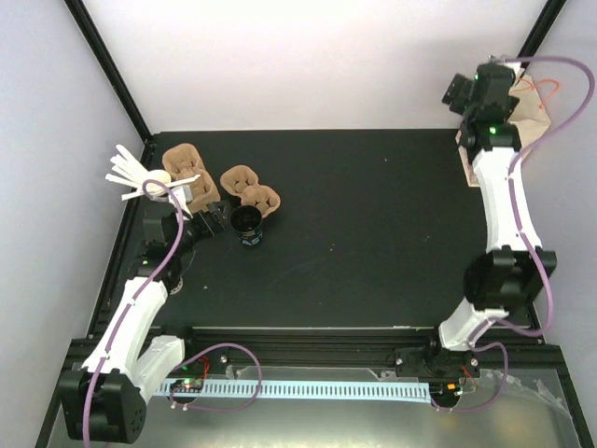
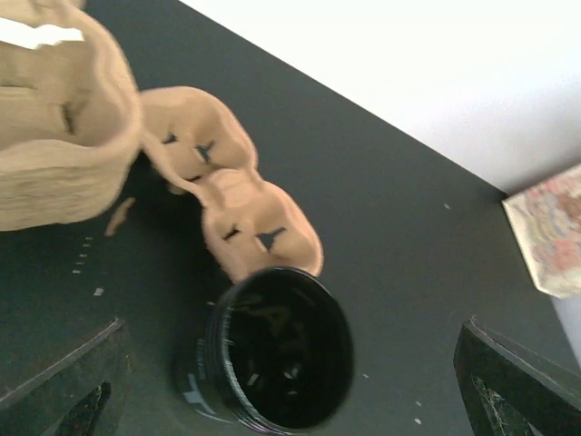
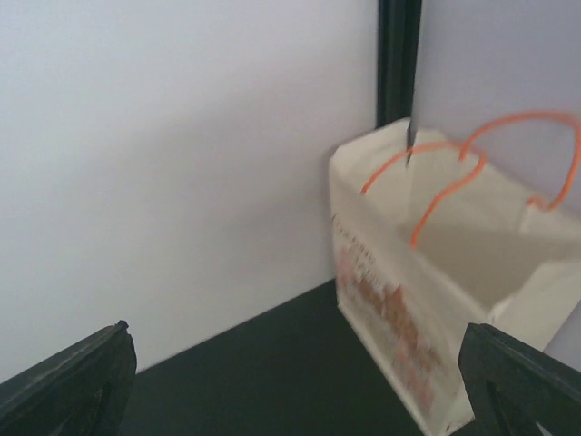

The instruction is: Pack the takeout coffee

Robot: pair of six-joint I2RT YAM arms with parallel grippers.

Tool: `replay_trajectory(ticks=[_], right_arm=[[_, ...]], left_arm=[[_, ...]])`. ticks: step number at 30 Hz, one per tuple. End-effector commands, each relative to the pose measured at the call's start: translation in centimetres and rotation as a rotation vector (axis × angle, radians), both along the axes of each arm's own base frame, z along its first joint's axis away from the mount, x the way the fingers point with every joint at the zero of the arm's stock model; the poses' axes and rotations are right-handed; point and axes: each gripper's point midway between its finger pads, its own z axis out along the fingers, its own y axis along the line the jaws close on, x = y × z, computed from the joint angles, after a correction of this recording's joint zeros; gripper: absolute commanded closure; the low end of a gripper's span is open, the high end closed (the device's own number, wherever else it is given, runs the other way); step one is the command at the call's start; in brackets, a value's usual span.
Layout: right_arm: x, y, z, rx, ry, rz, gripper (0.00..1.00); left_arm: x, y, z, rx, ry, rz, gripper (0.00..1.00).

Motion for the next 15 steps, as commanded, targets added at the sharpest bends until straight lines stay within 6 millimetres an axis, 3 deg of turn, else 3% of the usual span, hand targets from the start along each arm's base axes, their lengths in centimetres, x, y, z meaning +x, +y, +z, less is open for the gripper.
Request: replay_trajectory(ticks=[1, 8, 12, 15], right_arm=[[2.4, -3.3, -0.3, -0.128, 0.125, -0.135, 0.0], [6.7, -7.7, 0.7, -0.283, 0.168, -0.269, 0.0], [7.3, -9.7, -0.5, -0.317, 0.18, -0.286, 0.0], [7.1, -9.6, -0.5, -0.359, 0.129, -0.281, 0.0]], left_arm=[[-0.3, -2.8, 2.7, -0.062, -0.043, -0.176, 0.01], [-0.1, -4.1, 3.3, -0.061, -0.047, -0.268, 0.01], [-0.4, -4.5, 3.6, -0.058, -0.05, -0.299, 0.01], [-0.8, -4.7, 3.7, -0.06, -0.059, -0.311, 0.01]])
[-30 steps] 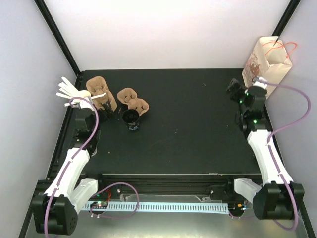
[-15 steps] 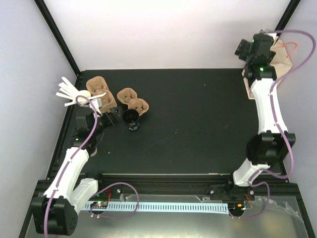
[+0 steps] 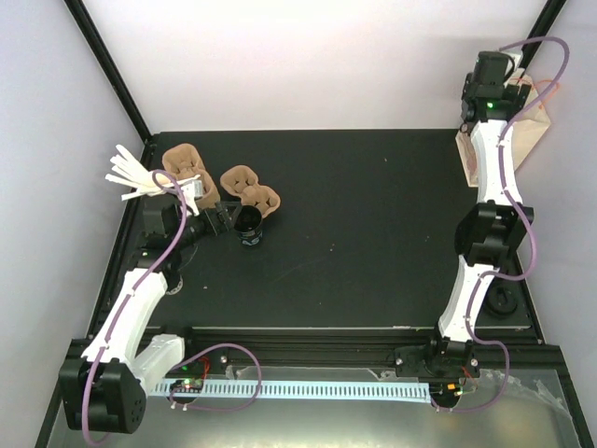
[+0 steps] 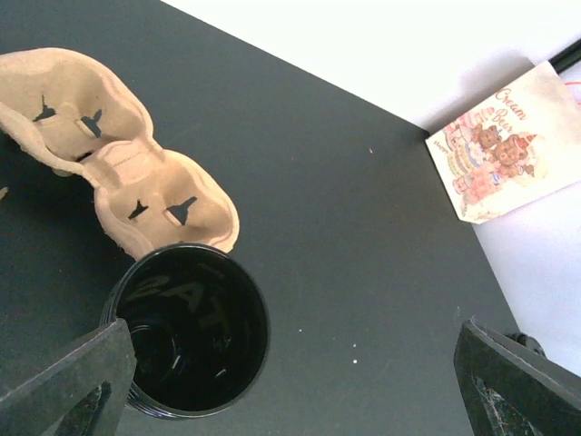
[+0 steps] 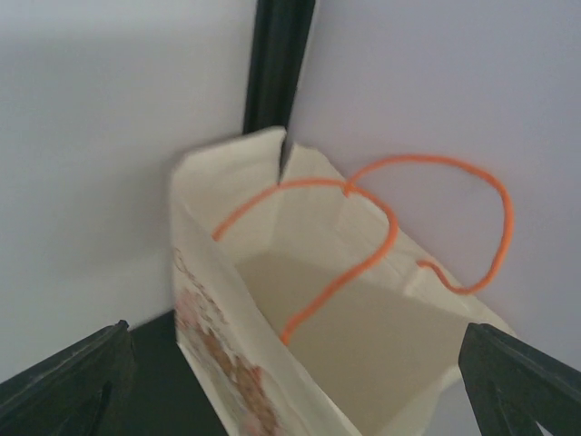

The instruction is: Pack the takeout coffee

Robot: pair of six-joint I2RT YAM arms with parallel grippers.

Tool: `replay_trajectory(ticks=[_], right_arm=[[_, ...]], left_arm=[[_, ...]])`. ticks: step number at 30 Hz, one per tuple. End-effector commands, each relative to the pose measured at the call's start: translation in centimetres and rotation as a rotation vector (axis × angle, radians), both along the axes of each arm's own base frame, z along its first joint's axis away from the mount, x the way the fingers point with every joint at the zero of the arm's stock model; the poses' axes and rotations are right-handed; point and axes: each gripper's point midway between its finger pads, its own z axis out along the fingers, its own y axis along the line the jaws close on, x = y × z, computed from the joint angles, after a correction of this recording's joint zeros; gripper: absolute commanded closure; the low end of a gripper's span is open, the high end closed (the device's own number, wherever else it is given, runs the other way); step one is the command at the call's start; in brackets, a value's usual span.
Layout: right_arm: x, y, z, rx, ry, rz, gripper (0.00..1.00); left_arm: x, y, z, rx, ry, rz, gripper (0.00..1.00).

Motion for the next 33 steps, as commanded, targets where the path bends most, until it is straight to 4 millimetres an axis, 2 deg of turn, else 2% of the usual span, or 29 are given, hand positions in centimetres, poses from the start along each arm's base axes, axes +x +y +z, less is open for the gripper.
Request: replay_trajectory(ticks=[1, 12, 15, 20, 25, 28, 30, 33], right_arm=[[-1.7, -1.3, 2.4, -0.106, -0.063, -0.031, 0.0], [-2.4, -1.0, -0.9, -0.125, -0.064, -0.017, 0.0], [-1.1, -1.3, -1.3, -0.15, -0.058, -0.019, 0.01], [1.7, -2.3, -3.3, -0.173, -0.003, -0.039, 0.01], [3.2, -3.8, -5.0, -0.127, 0.029, -0.035, 0.04], [3.7, -4.1, -6.3, -0.108, 0.052, -0.024, 0.11], [3.7, -4.2, -6.9, -0.111, 0.066, -0.027, 0.19], [3.4, -4.3, -7.4, -0.108, 0.084, -0.039, 0.42]], left_arm=[[-0.5, -0.7, 2.2, -0.006, -0.055, -0.059, 0.01], [-1.2, -0.7, 2.8, -0.003, -0.075, -0.064, 0.01], [-1.1, -0.9, 2.8, -0.013, -0.07, -0.072, 0.01], [-0.8, -1.0, 2.7, -0.021, -0.059, -0.08, 0.01], [-0.5, -1.0, 2.8, -0.01, -0.057, -0.083, 0.01], [-0.3, -1.0, 2.6, -0.003, -0.051, -0.084, 0.01], [-0.2, -1.0, 2.3, -0.001, -0.046, -0.082, 0.01], [-0.1, -1.1, 1.9, -0.007, -0.037, -0.087, 0.01]])
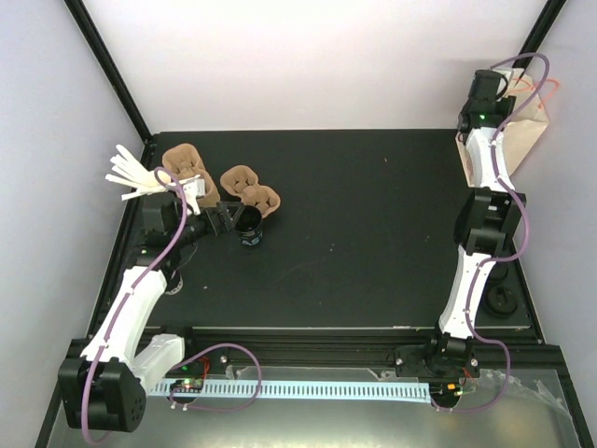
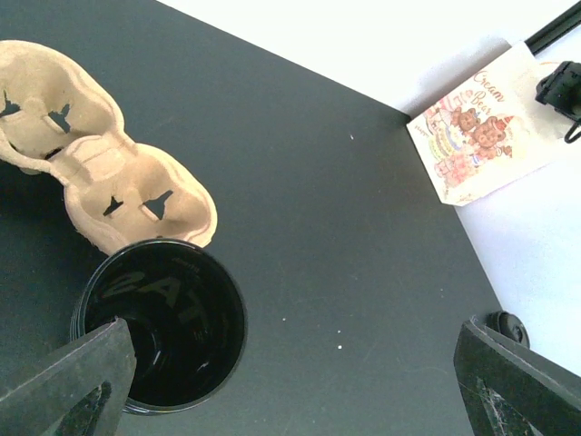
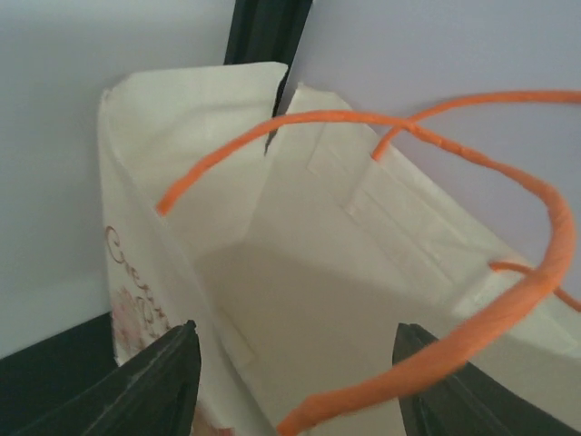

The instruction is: Pack the takeout coffee

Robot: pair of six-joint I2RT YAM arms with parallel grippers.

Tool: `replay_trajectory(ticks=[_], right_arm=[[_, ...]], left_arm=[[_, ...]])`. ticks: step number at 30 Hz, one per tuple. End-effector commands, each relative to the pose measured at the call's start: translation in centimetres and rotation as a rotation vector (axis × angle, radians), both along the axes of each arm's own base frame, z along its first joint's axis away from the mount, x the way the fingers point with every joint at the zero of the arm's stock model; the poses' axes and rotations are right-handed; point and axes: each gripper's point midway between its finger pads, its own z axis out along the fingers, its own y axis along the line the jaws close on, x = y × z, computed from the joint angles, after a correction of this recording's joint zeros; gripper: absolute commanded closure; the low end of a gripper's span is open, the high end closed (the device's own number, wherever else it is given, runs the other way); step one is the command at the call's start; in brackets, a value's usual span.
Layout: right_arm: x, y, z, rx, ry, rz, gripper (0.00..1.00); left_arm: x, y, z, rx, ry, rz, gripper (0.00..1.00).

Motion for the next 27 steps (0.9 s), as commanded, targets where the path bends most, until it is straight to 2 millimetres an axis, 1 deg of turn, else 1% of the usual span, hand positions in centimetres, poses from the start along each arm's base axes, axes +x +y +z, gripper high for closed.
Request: replay_trajectory(ticks=[1, 2, 4, 5, 7, 9, 12, 14, 15, 17, 21, 24, 27], right_arm=[[-0.7, -0.1, 0.5, 0.013, 0.008, -0.007, 0.51], [-0.9, 0.1, 0.3, 0.021, 0.016, 0.0, 0.58], [-1.5, 0.4, 0.1, 0.031, 0.017, 0.005, 0.74], [-1.9, 0.5, 0.4, 0.033, 0.008, 0.01, 0.81], [-2.5, 1.1, 1.2, 0.03, -0.012, 0.026, 0.91], [-3.1, 2.2, 2.2, 0.016, -0.028, 0.056, 0.97], [-4.4, 4.9, 3.9, -0.023, -0.036, 0.109, 0.99], [-5.5, 7.5, 5.0, -0.05, -0.055, 0.152, 0.99], [-6.7, 8.6, 6.2, -0.058, -0.078, 0.173, 0.99], [-8.6, 10.9, 7.1, -0.051, -0.102, 0.23, 0.99], [-13.1, 15.5, 8.7, -0.013, -0.137, 0.352, 0.99], [-16.6, 19.2, 9.6, 0.021, -0.141, 0.457, 0.99], [-20.1, 23.1, 9.4, 0.084, -0.135, 0.58, 0.99]], left_arm=[[0.4, -0.2, 1.2, -0.004, -0.027, -0.022, 0.01], [0.4, -0.3, 1.2, -0.006, -0.025, -0.026, 0.01], [0.3, -0.2, 1.3, -0.005, -0.03, -0.026, 0.01], [0.3, -0.3, 1.4, -0.004, -0.035, -0.028, 0.01], [0.1, -0.3, 1.6, -0.002, -0.04, -0.032, 0.01], [0.0, -0.3, 1.7, 0.001, -0.043, -0.031, 0.01], [-0.4, -0.3, 1.8, 0.002, -0.046, -0.034, 0.01], [-0.8, -0.3, 1.8, 0.003, -0.042, -0.034, 0.01], [-1.0, -0.3, 1.9, 0.002, -0.042, -0.035, 0.01], [-1.5, -0.3, 2.1, 0.0, -0.044, -0.04, 0.01], [-2.7, -0.4, 2.6, -0.002, -0.063, -0.044, 0.01], [-3.7, -0.5, 3.2, -0.006, -0.082, -0.049, 0.01], [-4.7, -0.7, 3.9, -0.021, -0.091, -0.065, 0.01]])
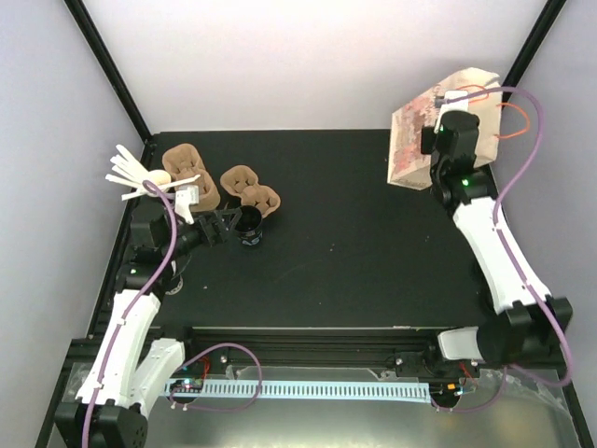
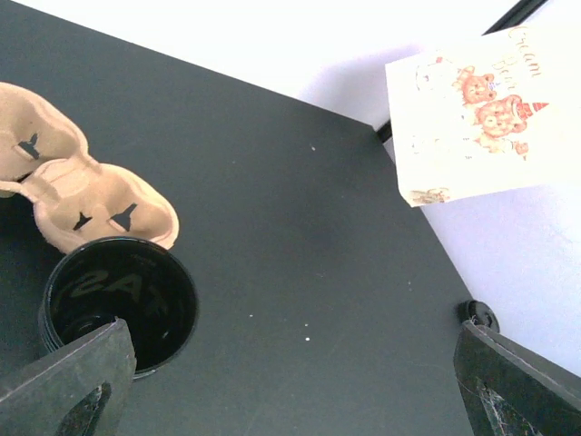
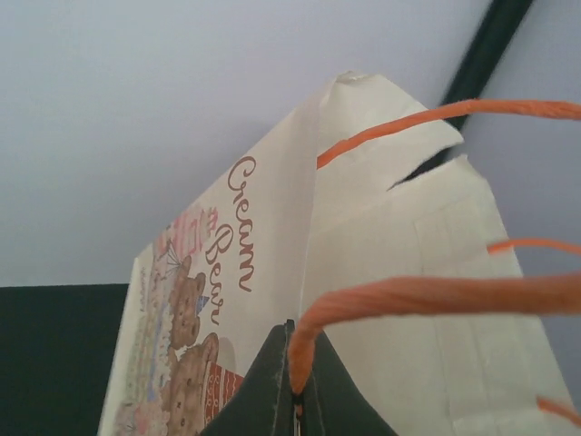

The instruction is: Pack the takeout coffee

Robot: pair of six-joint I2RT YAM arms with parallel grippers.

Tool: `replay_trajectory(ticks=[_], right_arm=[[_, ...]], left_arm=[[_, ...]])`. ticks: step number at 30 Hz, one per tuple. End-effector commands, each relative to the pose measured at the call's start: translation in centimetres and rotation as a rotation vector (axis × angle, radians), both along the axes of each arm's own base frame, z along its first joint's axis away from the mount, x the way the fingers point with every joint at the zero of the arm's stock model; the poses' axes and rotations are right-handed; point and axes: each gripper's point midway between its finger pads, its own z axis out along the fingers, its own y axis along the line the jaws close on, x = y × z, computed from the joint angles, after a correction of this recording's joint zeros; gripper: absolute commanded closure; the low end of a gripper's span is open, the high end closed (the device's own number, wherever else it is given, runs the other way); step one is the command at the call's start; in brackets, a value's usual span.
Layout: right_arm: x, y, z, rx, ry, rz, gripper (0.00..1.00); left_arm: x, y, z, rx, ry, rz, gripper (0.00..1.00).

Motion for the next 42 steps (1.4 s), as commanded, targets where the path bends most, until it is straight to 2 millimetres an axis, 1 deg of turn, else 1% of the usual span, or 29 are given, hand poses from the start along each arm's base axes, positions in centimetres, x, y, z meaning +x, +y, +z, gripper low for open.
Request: replay_trajectory(ticks=[1, 5, 7, 9, 11, 13, 15, 17, 20, 22, 24, 25, 26, 28, 29, 30, 31, 33, 36, 39, 42], right_arm=[[-4.7, 5.4, 0.2, 0.09, 0.013, 0.193, 0.99], [-9.5, 11.0, -0.1, 0.199, 0.042, 0.433, 0.99], [-11.4, 13.3, -0.5, 0.219, 0.075, 0.525, 0.99], [-12.9, 14.8, -1.1, 0.203, 0.119, 0.572, 0.99], [-13.9, 15.3, -2.2, 0.175, 0.178, 0.564, 0.99], [-14.5, 15.2, -3.4, 0.144, 0.228, 0.546, 0.99], [-14.9, 15.1, -4.5, 0.113, 0.276, 0.525, 0.98], [-14.9, 14.7, -5.1, 0.067, 0.315, 0.475, 0.98], [-14.9, 14.8, -5.0, -0.021, 0.354, 0.417, 0.98], [-14.8, 15.5, -4.5, -0.066, 0.355, 0.404, 0.98], [-14.6, 16.1, -4.4, -0.102, 0.358, 0.399, 0.96], [-14.7, 16.6, -4.3, -0.108, 0.355, 0.409, 0.93], [-14.7, 17.0, -4.2, -0.113, 0.356, 0.424, 0.87], [-14.9, 18.0, -4.3, -0.114, 0.363, 0.466, 0.71], [-15.1, 18.3, -4.5, -0.109, 0.371, 0.488, 0.61], [-15.3, 18.6, -4.8, -0.103, 0.38, 0.507, 0.54], [-15.5, 18.9, -5.1, -0.092, 0.388, 0.527, 0.5], [-16.0, 19.2, -5.4, -0.069, 0.397, 0.559, 0.46], [-16.8, 19.3, -5.6, -0.036, 0.402, 0.589, 0.45], [-17.6, 19.0, -5.0, -0.003, 0.393, 0.611, 0.44], [-18.8, 19.1, -3.7, 0.055, 0.37, 0.66, 0.44]], left_arm=[[-1.8, -0.6, 1.2, -0.021, -0.015, -0.045, 0.01], [-3.3, -0.8, 2.5, -0.029, -0.041, -0.066, 0.01], [-4.0, -0.9, 3.0, -0.027, -0.055, -0.069, 0.01], [-4.5, -0.8, 3.4, -0.026, -0.065, -0.063, 0.01], [-4.7, -0.5, 3.4, -0.02, -0.067, -0.046, 0.01], [-4.8, -0.1, 3.1, -0.008, -0.059, -0.019, 0.01], [-4.6, 0.4, 2.5, 0.007, -0.037, 0.012, 0.01], [-4.3, 0.8, 1.5, 0.018, -0.003, 0.039, 0.01], [-3.8, 1.2, 0.2, 0.024, 0.046, 0.07, 0.01], [-3.3, 1.5, -0.6, 0.026, 0.074, 0.091, 0.01], [-2.9, 1.7, -1.5, 0.033, 0.099, 0.109, 0.01], [-2.6, 1.9, -2.0, 0.041, 0.114, 0.121, 0.01], [-2.3, 2.2, -2.5, 0.05, 0.132, 0.134, 0.01], [-1.8, 2.5, -3.4, 0.066, 0.164, 0.154, 0.01], [-1.5, 2.6, -4.0, 0.072, 0.182, 0.159, 0.01], [-1.2, 2.6, -4.5, 0.072, 0.198, 0.159, 0.01], [-0.9, 2.6, -5.0, 0.073, 0.215, 0.16, 0.01], [-0.3, 2.5, -6.2, 0.07, 0.267, 0.155, 0.02], [0.5, 2.2, -7.8, 0.063, 0.327, 0.141, 0.06], [1.5, 1.8, -9.1, 0.063, 0.365, 0.128, 0.12], [2.4, 1.6, -10.3, 0.077, 0.399, 0.126, 0.14]])
